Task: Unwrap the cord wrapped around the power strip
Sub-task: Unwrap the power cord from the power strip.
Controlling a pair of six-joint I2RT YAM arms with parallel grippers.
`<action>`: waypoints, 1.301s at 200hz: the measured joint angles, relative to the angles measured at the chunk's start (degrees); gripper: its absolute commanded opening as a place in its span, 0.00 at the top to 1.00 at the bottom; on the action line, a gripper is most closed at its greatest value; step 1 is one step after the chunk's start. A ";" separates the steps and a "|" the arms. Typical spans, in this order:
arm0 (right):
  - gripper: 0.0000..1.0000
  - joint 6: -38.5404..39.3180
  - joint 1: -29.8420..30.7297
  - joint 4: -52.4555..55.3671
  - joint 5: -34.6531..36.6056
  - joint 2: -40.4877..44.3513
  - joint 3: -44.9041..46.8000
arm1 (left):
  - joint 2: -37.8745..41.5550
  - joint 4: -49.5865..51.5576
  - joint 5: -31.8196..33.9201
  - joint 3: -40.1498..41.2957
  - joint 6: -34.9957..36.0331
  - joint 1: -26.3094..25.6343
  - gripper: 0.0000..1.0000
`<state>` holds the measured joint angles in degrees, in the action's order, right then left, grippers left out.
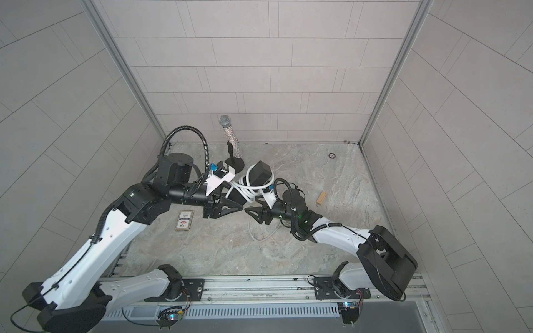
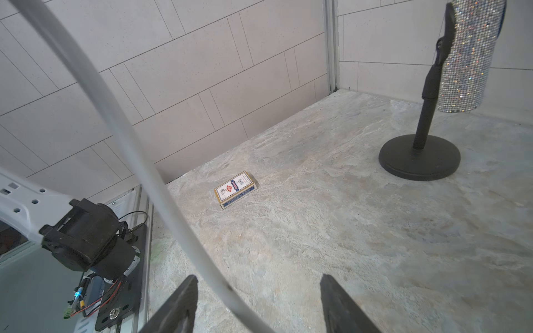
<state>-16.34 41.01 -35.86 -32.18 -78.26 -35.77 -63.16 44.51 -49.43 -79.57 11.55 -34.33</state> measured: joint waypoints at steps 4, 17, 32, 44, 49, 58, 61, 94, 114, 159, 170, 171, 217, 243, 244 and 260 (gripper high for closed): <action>0.42 0.04 0.17 -0.31 -0.02 -0.48 -0.31 | 0.09 0.04 -0.07 0.00 0.07 0.00 1.00; 0.55 0.02 0.83 -1.55 -0.37 -1.81 -0.90 | 0.35 0.11 -0.26 0.00 0.15 -0.09 1.00; 0.71 0.22 1.31 -3.02 -0.59 -2.82 -0.94 | 0.52 0.28 -0.31 0.00 0.44 -0.20 1.00; 0.81 -0.37 1.42 -3.50 -0.50 -3.08 -0.94 | 0.74 0.66 -0.26 0.00 0.76 -0.22 1.00; 0.85 -0.61 1.44 -3.80 -0.48 -3.08 -0.94 | 0.85 0.92 -0.24 0.00 0.94 -0.22 1.00; 0.92 -0.11 1.38 -3.80 -0.33 -2.97 -1.05 | 1.18 1.55 -0.13 0.00 1.18 -0.20 1.00; 0.93 -0.39 1.29 -3.76 -0.39 -2.93 -1.09 | 1.27 1.77 -0.07 0.00 1.22 -0.22 1.00; 1.00 0.87 -0.70 1.03 0.63 -0.31 -3.54 | 2.89 4.48 0.31 0.13 2.10 -0.22 1.00; 1.00 2.67 -4.02 7.67 1.55 2.75 -8.44 | 4.66 5.88 1.18 1.68 2.47 -0.22 1.00; 1.00 8.39 -12.00 24.68 3.45 11.43 -20.92 | 5.66 5.53 13.05 6.91 -2.84 -0.48 1.00; 1.00 9.16 -13.53 28.26 4.20 14.45 -21.99 | 4.90 4.55 16.52 7.82 -4.85 -0.48 1.00; 1.00 9.22 -13.62 28.48 4.20 14.69 -22.03 | 4.76 4.35 17.00 7.96 -5.11 -0.48 1.00; 1.00 11.87 -15.15 42.03 7.10 28.50 -19.39 | 2.49 -1.40 28.68 9.86 -10.60 -0.48 1.00; 1.00 11.78 -15.15 46.36 8.83 36.22 -11.15 | 2.49 -5.38 32.81 9.84 -10.73 -0.48 1.00; 1.00 11.76 -15.15 46.51 8.87 36.39 -10.91 | 2.49 -5.46 32.89 9.84 -10.73 -0.48 1.00; 1.00 10.67 -15.15 47.41 10.03 39.28 -5.35 | 2.12 -6.60 34.01 9.07 -10.58 -0.48 1.00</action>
<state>-5.67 25.87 11.55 -22.15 -38.98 -41.12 -61.04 37.91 -15.42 -70.50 0.97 -34.81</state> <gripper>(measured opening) 0.080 0.524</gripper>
